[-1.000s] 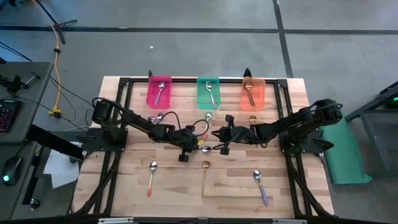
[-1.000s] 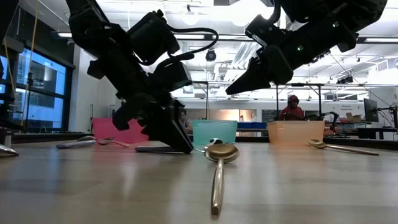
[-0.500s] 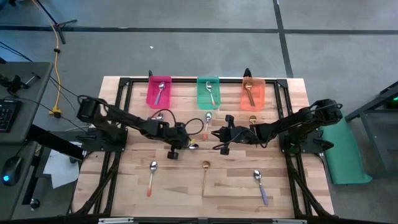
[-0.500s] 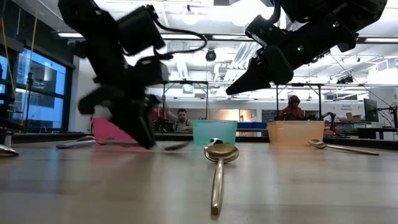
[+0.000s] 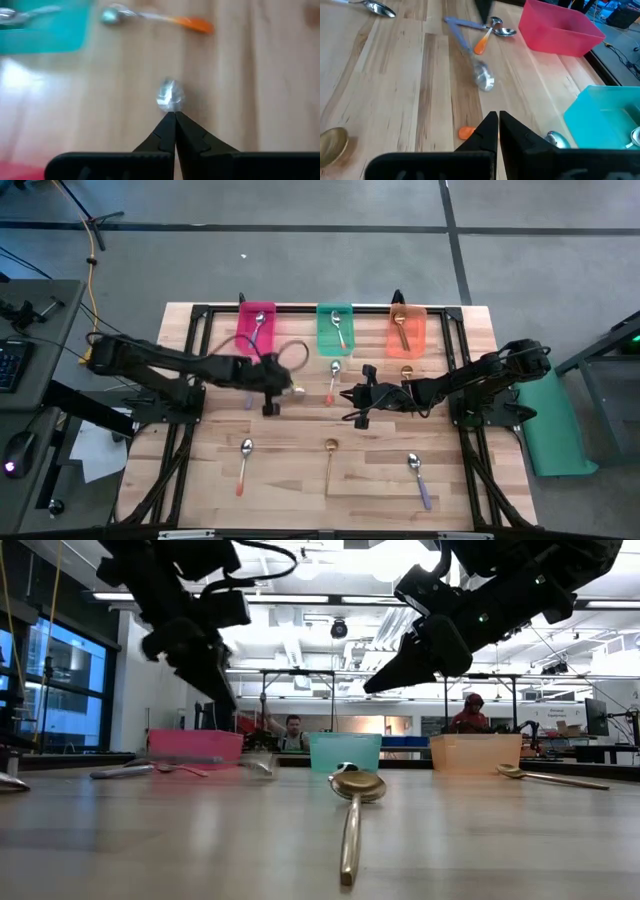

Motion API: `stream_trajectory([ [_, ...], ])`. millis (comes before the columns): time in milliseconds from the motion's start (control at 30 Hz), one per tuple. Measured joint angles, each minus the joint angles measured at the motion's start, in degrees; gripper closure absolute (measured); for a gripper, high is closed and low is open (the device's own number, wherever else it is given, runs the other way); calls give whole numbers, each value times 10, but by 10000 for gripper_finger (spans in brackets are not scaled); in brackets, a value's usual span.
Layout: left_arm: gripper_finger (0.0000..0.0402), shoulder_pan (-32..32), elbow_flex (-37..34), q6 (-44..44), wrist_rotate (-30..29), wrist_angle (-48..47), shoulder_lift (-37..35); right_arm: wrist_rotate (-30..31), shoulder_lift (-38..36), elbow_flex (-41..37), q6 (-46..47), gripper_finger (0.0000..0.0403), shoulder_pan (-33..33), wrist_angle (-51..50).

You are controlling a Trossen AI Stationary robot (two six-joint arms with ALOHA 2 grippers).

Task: Sort silverware by color (type)
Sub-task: Put the violet spoon into the red bin

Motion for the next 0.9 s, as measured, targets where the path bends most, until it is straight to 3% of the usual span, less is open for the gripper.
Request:
stream_trajectory([
  [233, 398, 98, 1, -4, 2, -44, -65, 0, 0, 0, 2, 403, 0, -5],
  [367, 401, 122, 1, -2, 62, -75, -65, 0, 0, 0, 3, 403, 0, -8],
  [633, 354, 122, 1, -55, 64, -48, 10, 0, 0, 0, 11, 403, 0, -8],
  [900, 286, 125, 1, 78, 44, -2, 94, 0, 0, 0, 13, 403, 0, -9],
])
